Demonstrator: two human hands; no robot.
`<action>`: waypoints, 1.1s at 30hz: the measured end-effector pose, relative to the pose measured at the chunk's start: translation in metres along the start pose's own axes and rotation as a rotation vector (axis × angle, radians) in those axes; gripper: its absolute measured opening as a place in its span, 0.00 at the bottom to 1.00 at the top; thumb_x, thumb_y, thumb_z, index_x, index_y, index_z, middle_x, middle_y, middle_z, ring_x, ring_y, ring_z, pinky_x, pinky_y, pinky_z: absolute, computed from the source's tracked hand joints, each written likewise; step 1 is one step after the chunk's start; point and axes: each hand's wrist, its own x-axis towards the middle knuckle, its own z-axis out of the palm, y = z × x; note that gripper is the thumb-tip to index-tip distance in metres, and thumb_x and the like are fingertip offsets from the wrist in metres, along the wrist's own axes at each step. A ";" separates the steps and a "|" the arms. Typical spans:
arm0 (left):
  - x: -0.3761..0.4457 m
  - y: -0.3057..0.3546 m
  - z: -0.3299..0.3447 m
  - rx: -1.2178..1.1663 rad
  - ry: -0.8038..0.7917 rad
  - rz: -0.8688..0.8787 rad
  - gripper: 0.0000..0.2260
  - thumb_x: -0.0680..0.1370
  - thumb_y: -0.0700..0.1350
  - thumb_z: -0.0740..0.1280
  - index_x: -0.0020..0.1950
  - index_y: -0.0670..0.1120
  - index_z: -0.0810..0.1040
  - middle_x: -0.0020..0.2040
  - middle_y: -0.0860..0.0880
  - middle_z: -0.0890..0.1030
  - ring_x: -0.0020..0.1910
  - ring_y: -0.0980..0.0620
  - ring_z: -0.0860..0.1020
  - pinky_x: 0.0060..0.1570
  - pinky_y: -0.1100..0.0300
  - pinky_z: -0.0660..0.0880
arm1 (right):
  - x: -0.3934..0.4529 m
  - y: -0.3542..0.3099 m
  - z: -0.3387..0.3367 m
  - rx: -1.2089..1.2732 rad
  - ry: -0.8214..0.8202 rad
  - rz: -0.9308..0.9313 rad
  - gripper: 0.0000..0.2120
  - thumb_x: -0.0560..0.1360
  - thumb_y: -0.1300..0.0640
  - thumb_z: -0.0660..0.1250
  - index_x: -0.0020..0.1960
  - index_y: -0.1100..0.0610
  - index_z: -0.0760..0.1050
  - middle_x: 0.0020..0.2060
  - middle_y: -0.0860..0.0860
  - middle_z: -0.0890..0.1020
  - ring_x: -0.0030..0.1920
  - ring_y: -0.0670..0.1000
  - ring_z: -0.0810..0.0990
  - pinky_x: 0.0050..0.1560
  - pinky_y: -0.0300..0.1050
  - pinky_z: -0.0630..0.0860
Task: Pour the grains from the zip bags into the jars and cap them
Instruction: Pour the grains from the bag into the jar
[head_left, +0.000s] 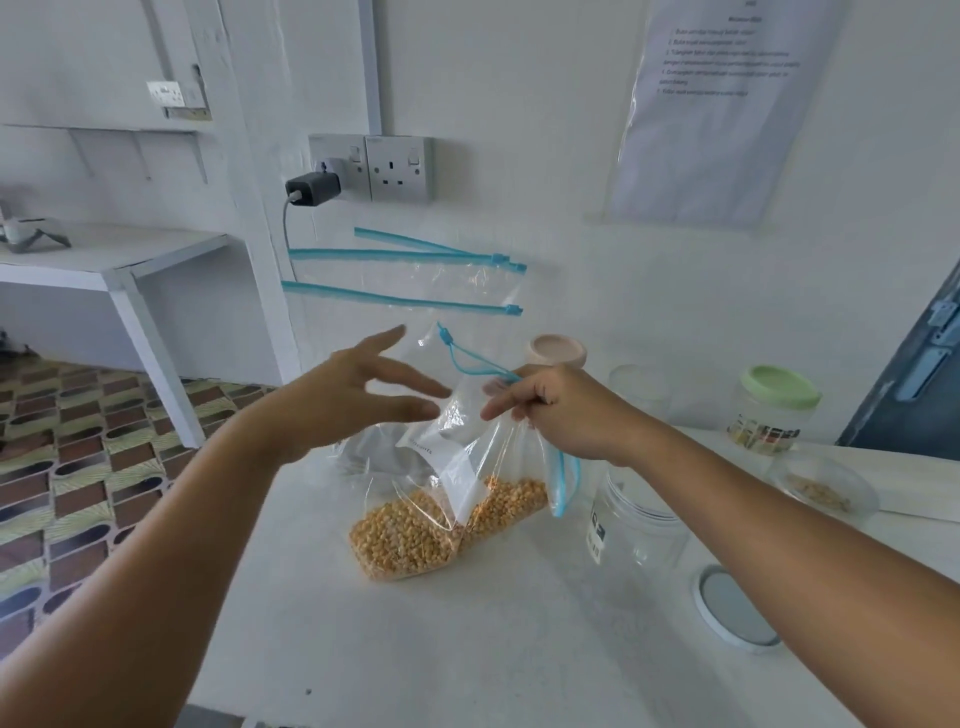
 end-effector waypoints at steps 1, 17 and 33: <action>0.006 0.003 0.004 -0.063 0.011 0.039 0.13 0.70 0.60 0.74 0.55 0.66 0.86 0.81 0.59 0.64 0.77 0.53 0.64 0.81 0.41 0.57 | 0.000 -0.002 0.000 -0.023 -0.006 -0.007 0.28 0.79 0.74 0.56 0.52 0.47 0.88 0.63 0.39 0.81 0.61 0.41 0.80 0.57 0.34 0.75; 0.032 0.002 0.012 -0.421 0.333 0.102 0.07 0.78 0.40 0.73 0.53 0.50 0.88 0.52 0.52 0.88 0.56 0.53 0.84 0.71 0.48 0.74 | -0.029 -0.019 -0.029 -0.319 -0.240 0.090 0.15 0.84 0.56 0.65 0.61 0.38 0.83 0.59 0.37 0.76 0.59 0.41 0.75 0.63 0.38 0.70; -0.039 -0.068 0.079 -0.535 0.607 -0.092 0.07 0.81 0.53 0.71 0.55 0.63 0.87 0.73 0.53 0.71 0.75 0.52 0.67 0.70 0.50 0.64 | 0.010 -0.018 -0.001 -0.140 -0.055 0.100 0.20 0.83 0.66 0.59 0.59 0.48 0.86 0.52 0.43 0.87 0.52 0.42 0.85 0.61 0.43 0.80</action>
